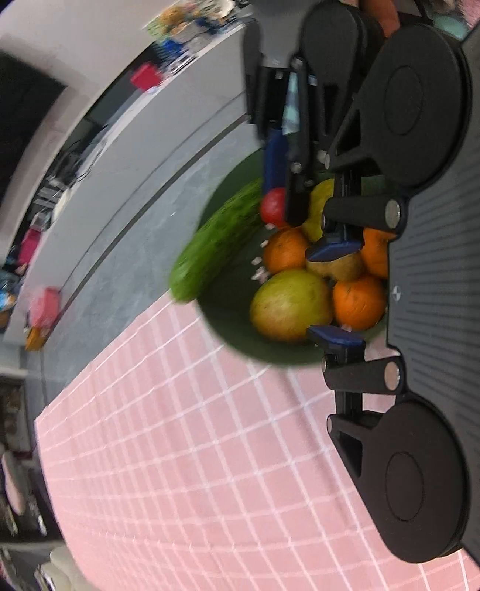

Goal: Organize fruits

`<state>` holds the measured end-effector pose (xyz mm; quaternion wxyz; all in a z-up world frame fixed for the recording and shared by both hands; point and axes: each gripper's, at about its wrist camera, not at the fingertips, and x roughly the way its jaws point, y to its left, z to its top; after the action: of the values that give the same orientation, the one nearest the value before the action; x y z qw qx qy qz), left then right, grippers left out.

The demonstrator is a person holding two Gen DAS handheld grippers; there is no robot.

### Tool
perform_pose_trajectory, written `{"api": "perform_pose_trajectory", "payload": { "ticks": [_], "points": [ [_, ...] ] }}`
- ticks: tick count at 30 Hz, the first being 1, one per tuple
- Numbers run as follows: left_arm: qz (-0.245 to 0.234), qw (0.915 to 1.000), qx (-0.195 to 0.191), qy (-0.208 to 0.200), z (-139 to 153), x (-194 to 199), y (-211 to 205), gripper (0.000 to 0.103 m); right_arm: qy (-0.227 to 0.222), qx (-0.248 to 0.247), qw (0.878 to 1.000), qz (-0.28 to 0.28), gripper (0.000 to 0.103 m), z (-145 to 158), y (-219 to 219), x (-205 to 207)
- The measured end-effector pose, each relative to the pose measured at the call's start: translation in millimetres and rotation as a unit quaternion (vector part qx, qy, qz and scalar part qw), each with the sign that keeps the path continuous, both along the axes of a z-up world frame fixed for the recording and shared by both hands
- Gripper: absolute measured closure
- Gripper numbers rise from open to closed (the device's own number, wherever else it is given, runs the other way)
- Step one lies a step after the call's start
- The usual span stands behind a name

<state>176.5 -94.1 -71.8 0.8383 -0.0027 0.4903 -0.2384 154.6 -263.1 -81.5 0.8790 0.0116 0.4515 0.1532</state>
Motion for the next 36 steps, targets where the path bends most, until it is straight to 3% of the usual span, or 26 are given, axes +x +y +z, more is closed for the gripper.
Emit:
{"api": "perform_pose_trajectory", "payload": {
  "ticks": [6,17,20,25,30,32,36],
  "points": [
    [0.036,0.9990,0.011,-0.022,9.8,2.5,19.2,0.055,0.005,-0.007,1.000,0.008,0.079,-8.6,12.1,10.0],
    [0.046,0.9984,0.022,-0.024,10.0,-1.0,24.3,0.055,0.038,-0.011,0.999,-0.002,0.078,-24.4,18.2,25.3],
    [0.047,0.9981,0.028,-0.026,13.4,-3.9,23.8,0.054,0.031,-0.010,0.999,-0.004,0.068,-22.6,18.1,23.7],
    [0.051,0.9970,0.034,-0.048,28.1,-15.5,24.2,0.052,0.013,-0.004,1.000,-0.006,0.066,-9.2,16.2,15.4],
    [0.076,0.9913,0.026,-0.104,58.0,-36.2,31.1,0.040,-0.045,0.014,0.999,-0.025,0.042,32.5,7.4,-8.9],
    [0.097,0.9850,0.038,-0.138,70.0,-48.4,32.5,0.037,-0.075,0.020,0.997,-0.030,0.038,53.0,5.1,-20.2],
    [0.122,0.9720,0.059,-0.192,91.4,-75.7,31.8,0.023,-0.128,0.015,0.991,-0.033,0.020,88.5,7.3,-47.0]
  ]
}}
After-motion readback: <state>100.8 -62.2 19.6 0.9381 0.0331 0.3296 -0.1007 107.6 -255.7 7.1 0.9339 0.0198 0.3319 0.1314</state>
